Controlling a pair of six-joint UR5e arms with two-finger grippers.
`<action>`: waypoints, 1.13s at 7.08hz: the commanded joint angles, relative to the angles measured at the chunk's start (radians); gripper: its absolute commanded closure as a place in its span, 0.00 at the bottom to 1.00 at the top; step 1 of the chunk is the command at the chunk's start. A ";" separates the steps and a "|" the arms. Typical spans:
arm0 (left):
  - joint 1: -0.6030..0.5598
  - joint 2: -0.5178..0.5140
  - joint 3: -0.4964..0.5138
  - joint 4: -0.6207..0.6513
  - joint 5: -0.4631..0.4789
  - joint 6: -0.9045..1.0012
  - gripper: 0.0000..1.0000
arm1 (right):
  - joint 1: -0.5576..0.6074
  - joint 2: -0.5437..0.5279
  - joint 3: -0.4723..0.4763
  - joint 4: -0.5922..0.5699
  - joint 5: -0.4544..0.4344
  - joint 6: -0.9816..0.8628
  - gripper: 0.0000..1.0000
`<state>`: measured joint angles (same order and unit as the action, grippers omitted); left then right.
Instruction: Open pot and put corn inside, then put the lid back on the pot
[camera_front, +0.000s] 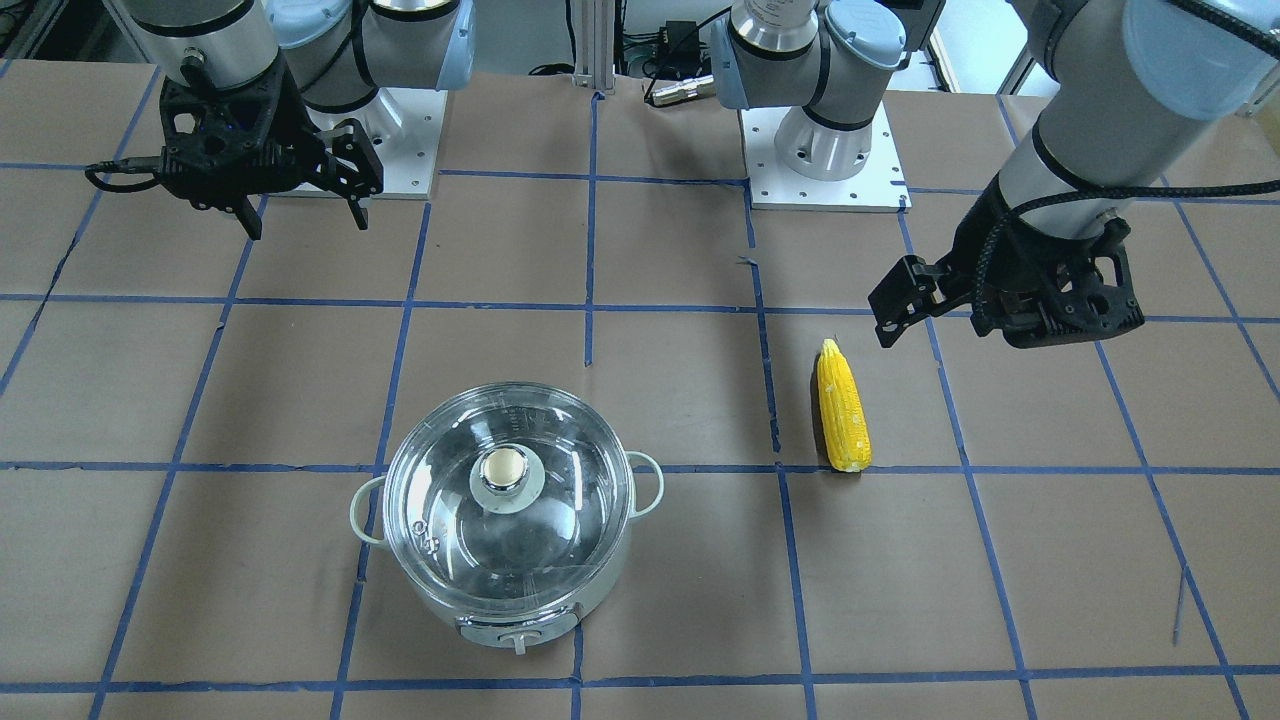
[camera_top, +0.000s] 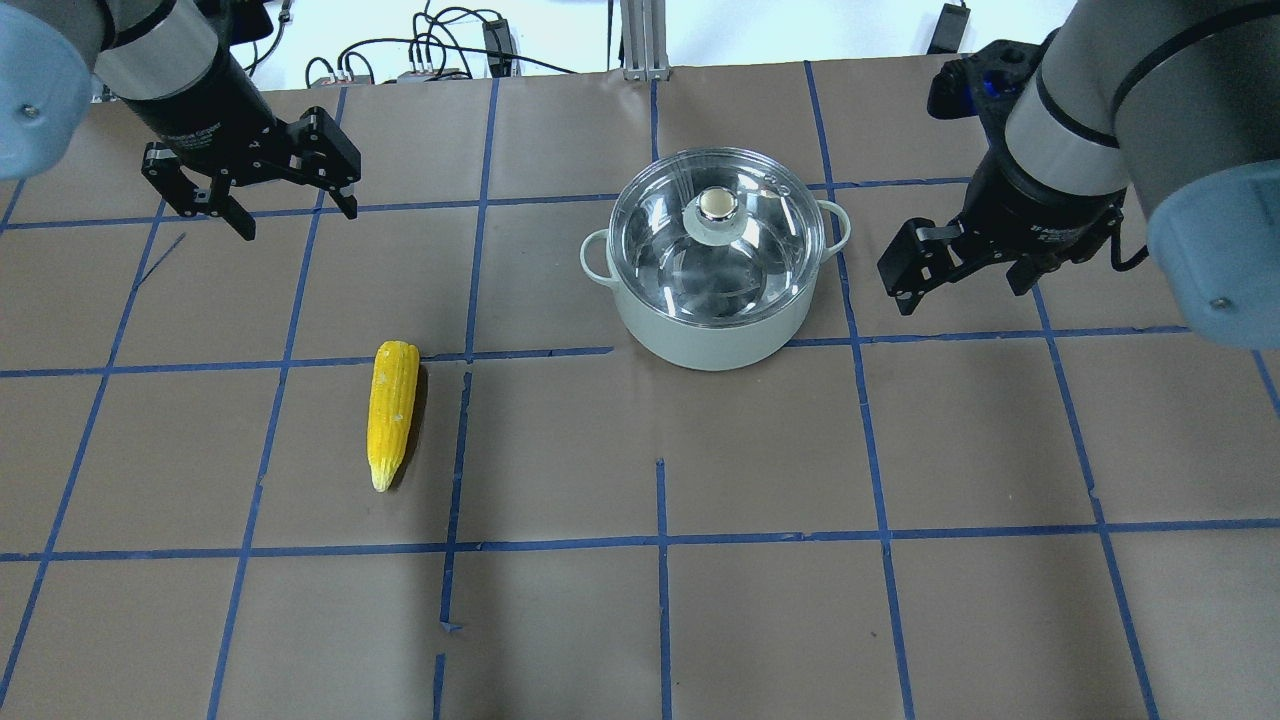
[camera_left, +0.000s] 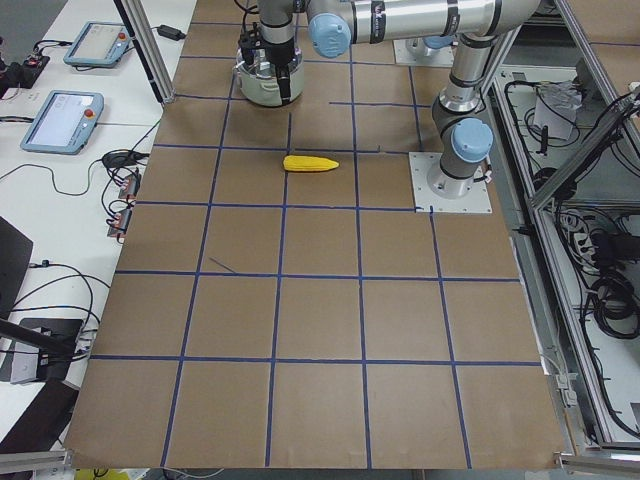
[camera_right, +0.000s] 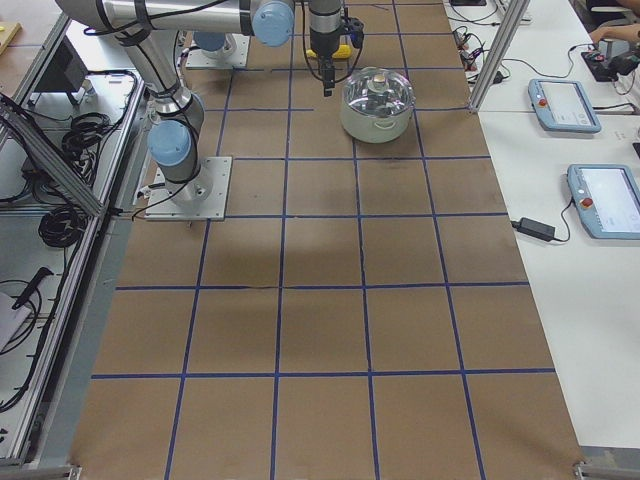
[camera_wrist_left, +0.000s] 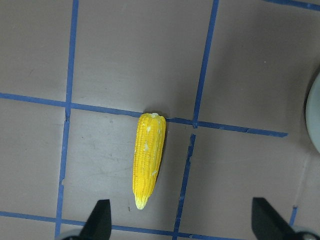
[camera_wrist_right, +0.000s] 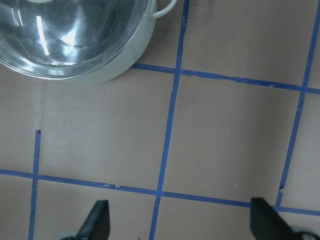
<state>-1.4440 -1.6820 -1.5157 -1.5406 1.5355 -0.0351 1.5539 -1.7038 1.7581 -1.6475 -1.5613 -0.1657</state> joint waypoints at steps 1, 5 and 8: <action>0.000 -0.001 -0.001 -0.001 0.000 0.000 0.00 | 0.000 0.001 0.000 -0.002 0.001 -0.001 0.00; 0.000 -0.018 -0.004 0.016 0.002 0.001 0.00 | 0.020 0.142 -0.133 -0.017 0.018 0.003 0.00; -0.003 -0.016 -0.015 0.017 0.002 0.000 0.00 | 0.150 0.304 -0.234 -0.110 0.012 0.096 0.01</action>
<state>-1.4452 -1.6970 -1.5301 -1.5245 1.5371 -0.0341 1.6525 -1.4673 1.5674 -1.7144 -1.5446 -0.1123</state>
